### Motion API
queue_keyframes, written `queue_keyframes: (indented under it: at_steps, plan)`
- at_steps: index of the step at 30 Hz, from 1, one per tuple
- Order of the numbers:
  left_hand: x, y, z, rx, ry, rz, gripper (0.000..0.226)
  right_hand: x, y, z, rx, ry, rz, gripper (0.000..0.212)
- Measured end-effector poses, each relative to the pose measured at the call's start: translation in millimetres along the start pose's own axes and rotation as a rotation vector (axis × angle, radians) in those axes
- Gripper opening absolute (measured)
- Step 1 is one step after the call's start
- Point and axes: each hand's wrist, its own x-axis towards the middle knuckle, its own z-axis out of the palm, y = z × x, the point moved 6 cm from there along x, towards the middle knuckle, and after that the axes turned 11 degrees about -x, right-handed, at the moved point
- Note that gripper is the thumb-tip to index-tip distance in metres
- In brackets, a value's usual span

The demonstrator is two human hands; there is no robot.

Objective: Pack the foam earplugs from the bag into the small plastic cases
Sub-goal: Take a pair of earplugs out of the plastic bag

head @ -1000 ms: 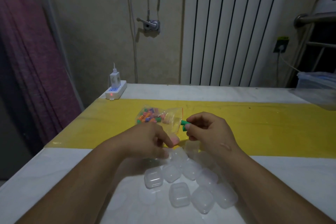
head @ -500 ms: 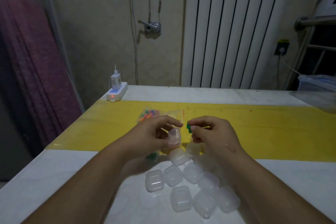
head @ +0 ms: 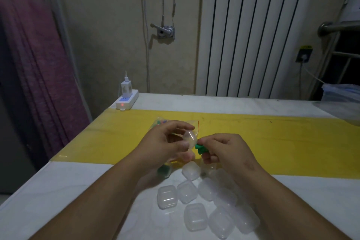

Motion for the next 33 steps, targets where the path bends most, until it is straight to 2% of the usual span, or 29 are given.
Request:
queue_keyframes:
  at_steps: [2, 7, 11, 17, 23, 25, 28, 33]
  plan:
    - [-0.3, -0.4, 3.3, -0.046, -0.013, -0.029, 0.039, -2.2, -2.8, 0.8, -0.013, -0.022, -0.022, 0.033]
    - [0.3, -6.2, 6.2, -0.026, -0.073, -0.073, 0.052, -2.1, -3.7, 0.0, -0.126, -0.003, -0.045, 0.030]
    - [1.4, -4.1, 5.6, 0.164, -0.097, 0.003, 0.071, 0.5, -0.2, -2.6, -0.032, 0.032, 0.021, 0.031]
    - [0.7, -1.6, 9.0, 0.153, -0.069, 0.010, 0.050, -1.0, 2.4, 1.3, 0.018, 0.025, 0.077, 0.035]
    - [-1.5, -1.5, 6.2, -0.072, -0.024, -0.052, 0.038, -0.6, -0.2, 2.6, 0.289, 0.016, 0.193, 0.030]
    - [-2.0, -0.9, 7.2, -0.118, -0.033, -0.066, 0.032, -0.6, 1.2, 1.6, 0.267, 0.027, 0.176, 0.019]
    - [-0.9, -2.9, 6.9, -0.198, -0.069, -0.060, 0.038, -2.3, 0.3, -0.1, 0.166, 0.017, 0.104, 0.009]
    - [0.2, -3.9, 7.1, -0.293, -0.107, -0.072, 0.033, 0.9, 3.5, -1.6, 0.118, 0.015, 0.068, 0.016]
